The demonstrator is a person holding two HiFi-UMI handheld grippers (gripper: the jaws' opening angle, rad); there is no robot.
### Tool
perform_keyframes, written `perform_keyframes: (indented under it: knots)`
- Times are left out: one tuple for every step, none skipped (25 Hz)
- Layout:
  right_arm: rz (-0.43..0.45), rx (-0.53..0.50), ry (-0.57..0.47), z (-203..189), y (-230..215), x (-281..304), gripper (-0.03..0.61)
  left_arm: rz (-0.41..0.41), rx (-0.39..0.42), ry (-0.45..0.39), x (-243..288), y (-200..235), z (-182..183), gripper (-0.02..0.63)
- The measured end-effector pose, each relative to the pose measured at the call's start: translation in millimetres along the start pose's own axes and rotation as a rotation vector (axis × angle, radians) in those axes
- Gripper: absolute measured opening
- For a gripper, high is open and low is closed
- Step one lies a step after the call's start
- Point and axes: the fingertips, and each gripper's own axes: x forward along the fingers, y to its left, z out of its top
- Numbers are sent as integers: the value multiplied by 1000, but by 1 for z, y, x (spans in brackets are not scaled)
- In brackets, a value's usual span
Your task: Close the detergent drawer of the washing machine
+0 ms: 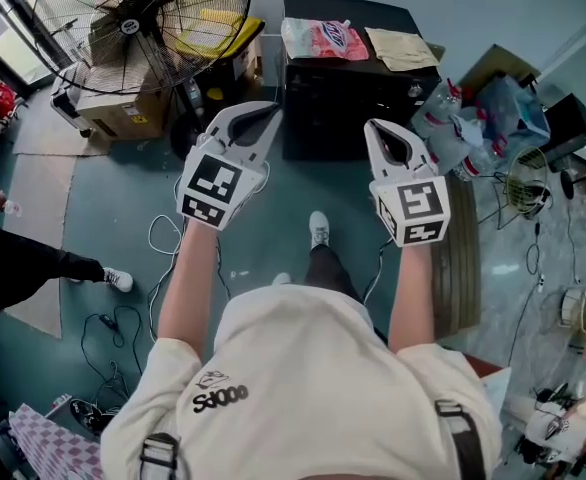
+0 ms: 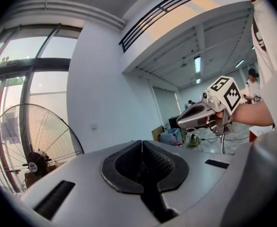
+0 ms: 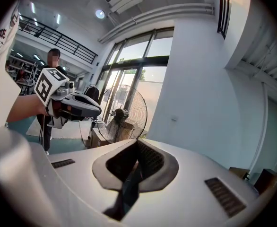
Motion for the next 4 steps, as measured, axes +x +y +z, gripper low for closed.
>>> perform_keyframes:
  knots:
    - [-1, 0, 0, -1, 0, 0, 8, 0, 0, 2, 0, -1, -1, 18]
    - [-1, -1, -2, -2, 1, -1, 8, 0, -1, 3, 0, -1, -2, 18]
    - [-3, -2, -4, -2, 1, -1, 8, 0, -1, 5, -1, -2, -4, 18]
    - [-4, -4, -6, -2, 1, -2, 8, 1, -1, 6, -1, -3, -5, 18]
